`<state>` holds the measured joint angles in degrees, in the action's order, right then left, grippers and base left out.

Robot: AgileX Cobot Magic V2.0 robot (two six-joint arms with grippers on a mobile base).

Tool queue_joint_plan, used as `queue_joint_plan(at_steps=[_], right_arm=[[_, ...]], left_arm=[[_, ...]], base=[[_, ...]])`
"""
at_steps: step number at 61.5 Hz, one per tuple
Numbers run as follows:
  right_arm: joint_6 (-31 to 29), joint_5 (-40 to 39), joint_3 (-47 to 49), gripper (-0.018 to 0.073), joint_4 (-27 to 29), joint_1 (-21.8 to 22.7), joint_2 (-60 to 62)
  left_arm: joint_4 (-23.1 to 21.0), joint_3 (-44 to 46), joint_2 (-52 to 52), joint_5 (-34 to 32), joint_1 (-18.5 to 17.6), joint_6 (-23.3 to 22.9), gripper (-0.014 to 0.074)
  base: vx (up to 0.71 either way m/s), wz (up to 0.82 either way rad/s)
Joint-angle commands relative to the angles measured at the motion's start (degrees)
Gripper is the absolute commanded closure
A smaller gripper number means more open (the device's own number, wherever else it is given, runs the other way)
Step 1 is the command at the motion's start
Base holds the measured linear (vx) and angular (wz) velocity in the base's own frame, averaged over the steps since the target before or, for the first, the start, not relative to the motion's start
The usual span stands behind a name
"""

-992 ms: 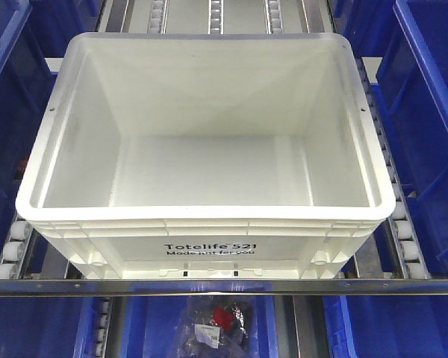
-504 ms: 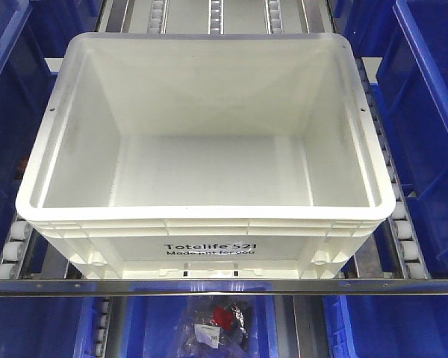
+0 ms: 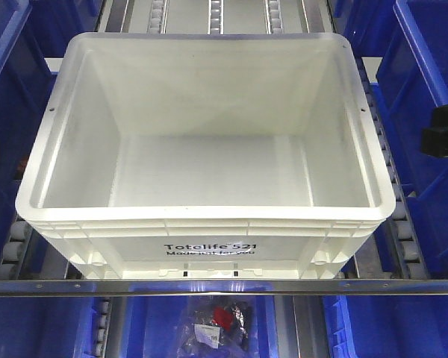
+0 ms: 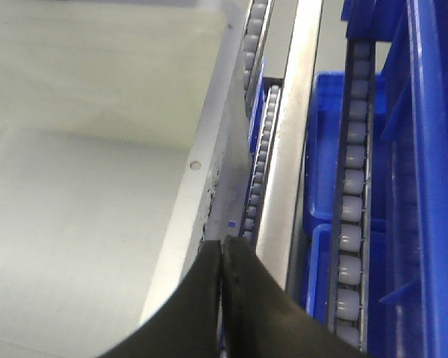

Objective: Move bin from left to right shelf
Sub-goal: 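Close both grippers on the opposite side rims of the white tote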

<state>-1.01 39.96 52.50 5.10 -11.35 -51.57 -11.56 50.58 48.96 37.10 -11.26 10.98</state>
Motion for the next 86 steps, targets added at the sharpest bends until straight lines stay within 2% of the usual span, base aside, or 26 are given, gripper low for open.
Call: queue_joint_plan(at_steps=[1, 18, 27, 37, 49, 53, 59, 71, 79, 86], right_arm=[[-0.60, -4.65, 2.01, 0.0566, 1.27, 0.10, -1.11], [-0.60, -5.78, 1.93, 0.0559, 1.45, 0.10, -1.98], [-0.29, -5.78, 1.93, 0.0492, 2.08, 0.10, -1.98], [-0.19, -5.72, 1.93, 0.0291, 4.48, 0.10, -1.98], [-0.19, -5.72, 1.93, -0.0076, 4.48, 0.10, -1.98], [-0.19, -5.72, 1.93, -0.0169, 4.48, 0.10, -1.98], [-0.24, -5.91, 1.93, -0.0169, 4.36, 0.10, -1.98], [-0.06, -6.14, 1.93, -0.0132, 5.69, 0.10, -1.98], [-0.71, -4.68, 1.93, -0.0083, 6.04, 0.10, -1.98], [-1.12, -3.07, 2.01, -0.0071, 6.02, 0.10, -1.98]], left_arm=[[-1.32, 2.01, 0.23, -3.71, -0.34, -0.72, 0.0604], [-1.44, 2.01, 0.23, -5.47, -0.34, -0.72, 0.0595], [-1.46, 2.01, 0.29, -6.64, -0.34, -0.72, 0.0541], [-1.46, 2.01, 0.50, -7.17, -0.34, -0.72, 0.0413], [-1.51, 2.01, 0.50, -7.17, -0.34, -0.72, 0.0188], [-1.51, 2.01, 0.50, -7.17, -0.34, -0.72, 0.0135], [-1.51, 2.01, 0.50, -7.17, -0.34, -0.72, 0.0094], [-1.65, 2.01, 0.50, -6.83, -0.34, -0.72, 0.0091], [-5.91, 2.01, 0.50, -6.19, -0.34, -1.15, 0.0091], [-5.97, 2.01, 0.50, -4.41, -0.34, -1.82, 0.0091]], base=[[0.00, 0.00], [0.00, 0.00], [0.00, 0.00], [0.00, 0.00], [0.00, 0.00], [0.00, 0.00], [0.00, 0.00], [0.00, 0.00], [0.00, 0.00], [0.00, 0.00]])
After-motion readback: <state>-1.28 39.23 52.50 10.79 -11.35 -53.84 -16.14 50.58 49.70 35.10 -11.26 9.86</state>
